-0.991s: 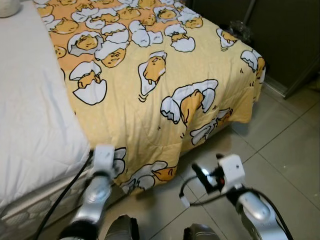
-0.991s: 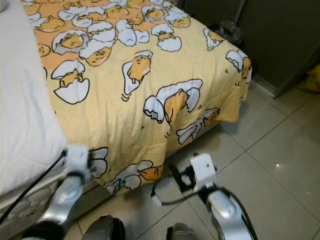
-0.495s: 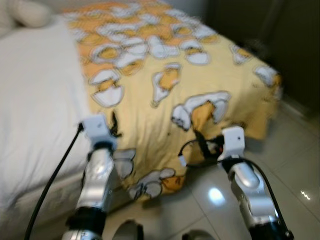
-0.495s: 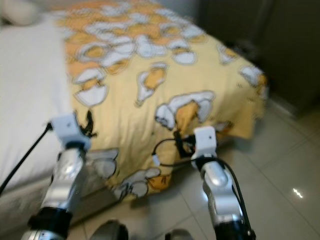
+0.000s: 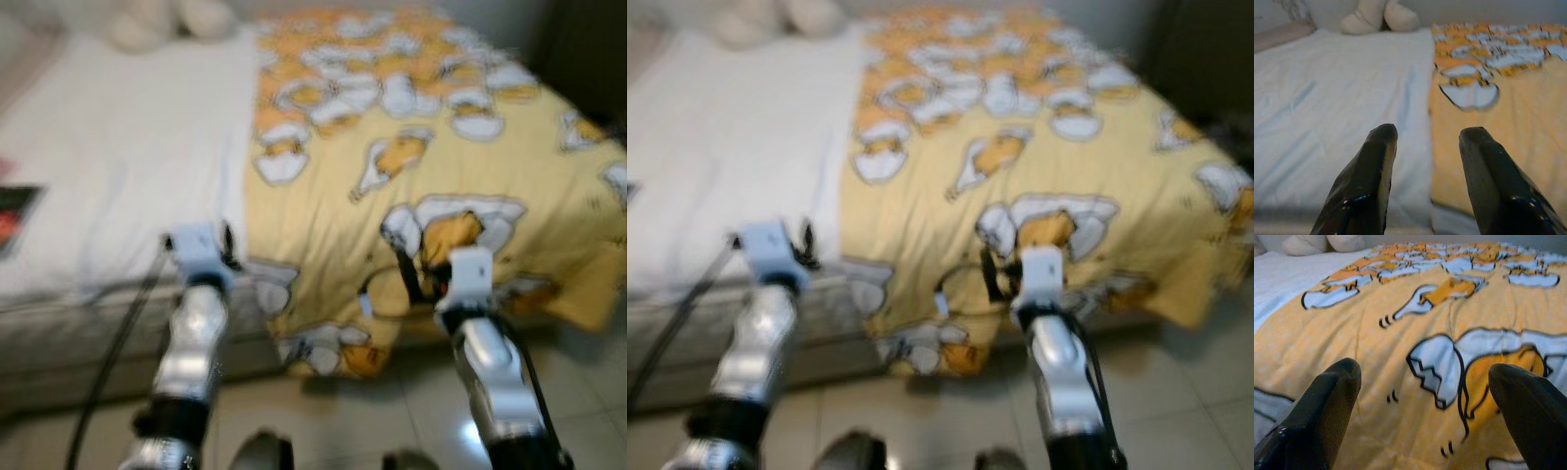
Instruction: Clean up the room
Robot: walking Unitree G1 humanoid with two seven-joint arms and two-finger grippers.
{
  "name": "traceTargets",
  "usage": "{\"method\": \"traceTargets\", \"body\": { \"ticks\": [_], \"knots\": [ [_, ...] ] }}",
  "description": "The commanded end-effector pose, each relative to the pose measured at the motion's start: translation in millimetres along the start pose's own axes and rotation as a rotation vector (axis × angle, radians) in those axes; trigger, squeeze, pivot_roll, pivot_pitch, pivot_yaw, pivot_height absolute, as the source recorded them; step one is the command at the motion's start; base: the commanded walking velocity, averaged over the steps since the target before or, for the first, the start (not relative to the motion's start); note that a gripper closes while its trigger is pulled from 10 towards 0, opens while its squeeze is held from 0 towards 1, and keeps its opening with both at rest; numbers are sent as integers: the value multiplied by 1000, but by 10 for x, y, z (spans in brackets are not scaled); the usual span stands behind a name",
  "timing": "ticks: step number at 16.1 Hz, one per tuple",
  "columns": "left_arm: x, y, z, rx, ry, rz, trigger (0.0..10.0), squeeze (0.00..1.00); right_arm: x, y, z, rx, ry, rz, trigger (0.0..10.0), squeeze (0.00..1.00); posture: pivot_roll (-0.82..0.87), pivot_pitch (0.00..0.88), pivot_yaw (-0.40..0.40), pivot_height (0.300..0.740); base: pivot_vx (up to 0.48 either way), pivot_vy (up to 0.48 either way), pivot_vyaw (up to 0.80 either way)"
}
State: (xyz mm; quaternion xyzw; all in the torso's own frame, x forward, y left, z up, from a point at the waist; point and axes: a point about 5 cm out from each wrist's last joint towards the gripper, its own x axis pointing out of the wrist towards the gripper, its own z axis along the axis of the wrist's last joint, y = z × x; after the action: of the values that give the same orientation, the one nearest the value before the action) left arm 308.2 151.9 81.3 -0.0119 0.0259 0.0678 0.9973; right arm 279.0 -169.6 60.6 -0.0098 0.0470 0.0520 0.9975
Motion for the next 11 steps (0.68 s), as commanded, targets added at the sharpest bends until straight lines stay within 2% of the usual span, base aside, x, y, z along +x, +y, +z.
{"method": "traceTargets", "body": {
  "ticks": [1,2,4,8,9,10,11],
  "knots": [
    [14,101,-36,21,26,22,10000,0,-4,21,-6,6,-6,2,10000,0,-172,0,77,695,0,0,663],
    [21,126,-76,-6,54,28,10000,0,0,32,-24,8,-1,4,10000,0,-171,0,78,695,0,0,638],
    [36,121,-75,17,57,22,10000,0,24,43,-21,10,-2,9,10000,0,-169,0,79,695,0,427,622],
    [50,83,-76,29,60,5,10000,0,44,48,-32,25,0,13,10000,0,-168,0,83,695,0,0,606],
    [49,90,-74,43,56,7,10000,0,40,48,-34,26,0,14,10000,0,-169,0,83,695,0,0,594],
    [20,160,-47,50,18,48,10000,0,17,26,-15,43,-23,6,10000,0,-175,0,85,695,0,0,600],
    [11,166,-14,59,-8,44,10000,1000,10,4,-1,47,-35,-2,10000,0,-174,0,85,695,0,0,613]
  ]
}}
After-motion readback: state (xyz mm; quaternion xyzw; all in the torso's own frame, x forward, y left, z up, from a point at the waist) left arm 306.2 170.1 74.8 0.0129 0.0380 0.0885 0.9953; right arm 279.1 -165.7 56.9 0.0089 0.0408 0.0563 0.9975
